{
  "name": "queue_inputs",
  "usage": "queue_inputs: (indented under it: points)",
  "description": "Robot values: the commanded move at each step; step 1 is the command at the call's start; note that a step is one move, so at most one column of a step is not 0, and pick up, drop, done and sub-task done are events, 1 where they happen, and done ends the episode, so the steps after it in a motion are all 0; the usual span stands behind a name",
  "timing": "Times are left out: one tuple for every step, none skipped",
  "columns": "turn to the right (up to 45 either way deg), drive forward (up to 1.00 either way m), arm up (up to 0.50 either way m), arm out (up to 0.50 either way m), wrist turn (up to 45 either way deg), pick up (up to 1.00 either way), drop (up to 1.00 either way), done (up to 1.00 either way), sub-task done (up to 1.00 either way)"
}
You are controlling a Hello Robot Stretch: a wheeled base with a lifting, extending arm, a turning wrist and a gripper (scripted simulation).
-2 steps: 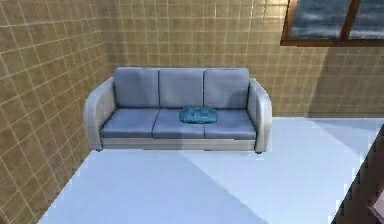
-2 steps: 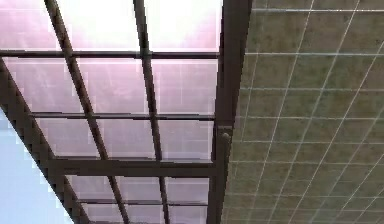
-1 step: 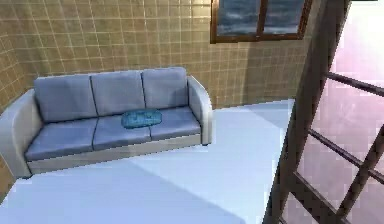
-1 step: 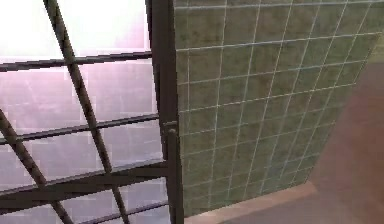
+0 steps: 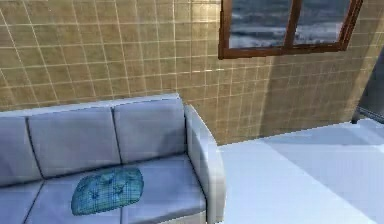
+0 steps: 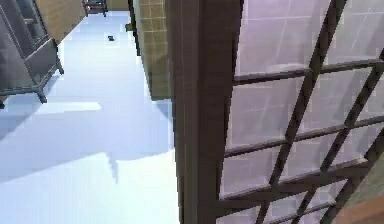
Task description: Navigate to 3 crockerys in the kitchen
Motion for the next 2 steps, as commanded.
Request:
queue_inputs:
  points:
    - [45.0,0.0,0.0,0.0,0.0,0.0,0.0,0.0,0.0]
    - [3.0,0.0,0.0,0.0,0.0,0.0,0.0,0.0,0.0]
